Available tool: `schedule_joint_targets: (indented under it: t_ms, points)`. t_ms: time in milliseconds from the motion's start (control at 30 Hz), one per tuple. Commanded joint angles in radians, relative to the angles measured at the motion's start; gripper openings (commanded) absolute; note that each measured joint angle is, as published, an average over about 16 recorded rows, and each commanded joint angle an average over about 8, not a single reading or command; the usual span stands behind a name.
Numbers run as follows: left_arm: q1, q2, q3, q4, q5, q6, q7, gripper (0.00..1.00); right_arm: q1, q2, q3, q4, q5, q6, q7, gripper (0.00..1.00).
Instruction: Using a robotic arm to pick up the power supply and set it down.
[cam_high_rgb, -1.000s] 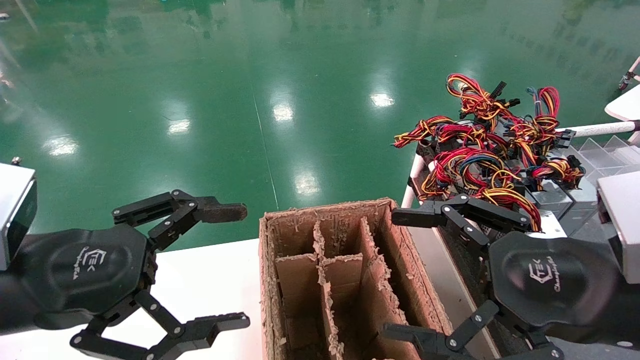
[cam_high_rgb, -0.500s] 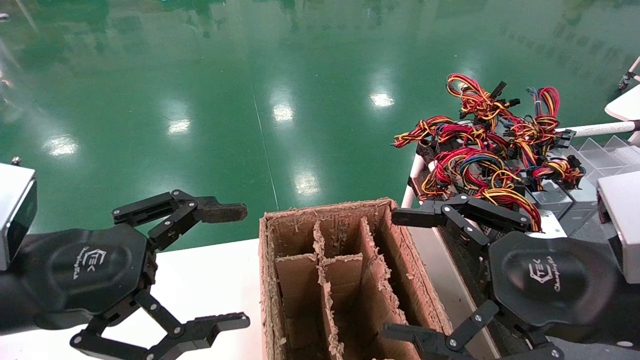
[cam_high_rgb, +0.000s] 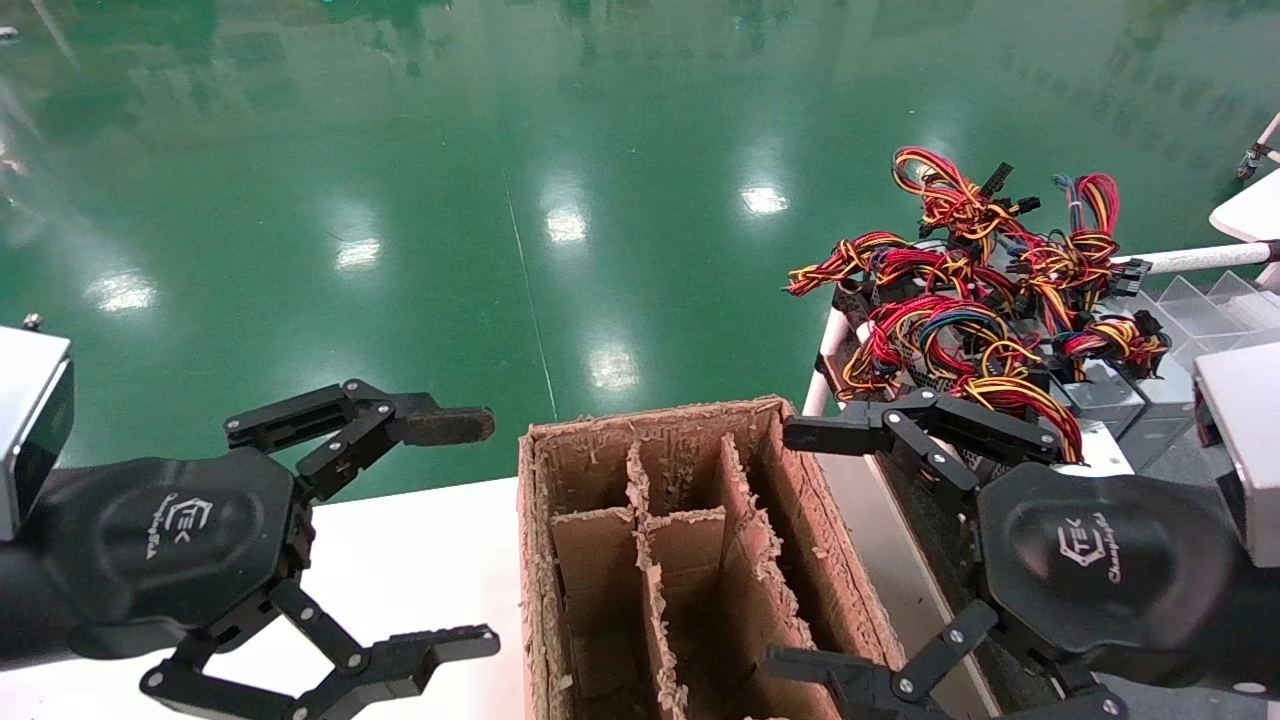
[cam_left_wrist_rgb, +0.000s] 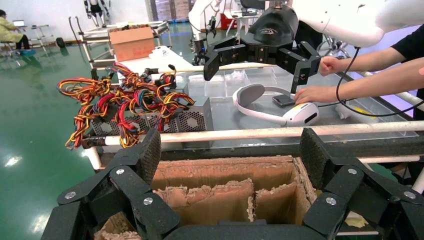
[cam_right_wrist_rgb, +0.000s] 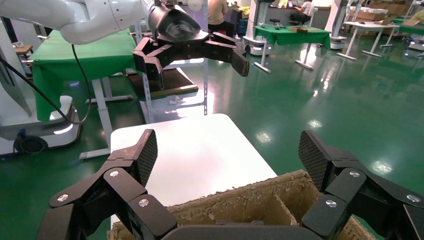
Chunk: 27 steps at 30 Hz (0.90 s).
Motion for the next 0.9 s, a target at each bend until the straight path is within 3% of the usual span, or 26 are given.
schedule_joint_targets:
  t_ms: [33, 900]
  points:
    - [0.000, 0.000, 0.000, 0.000, 0.000, 0.000, 0.000, 1.00, 0.000, 0.000, 0.000, 0.000, 0.000, 0.000, 0.000, 1.00]
    - [0.000, 0.000, 0.000, 0.000, 0.000, 0.000, 0.000, 1.00, 0.000, 0.000, 0.000, 0.000, 0.000, 0.000, 0.000, 1.00]
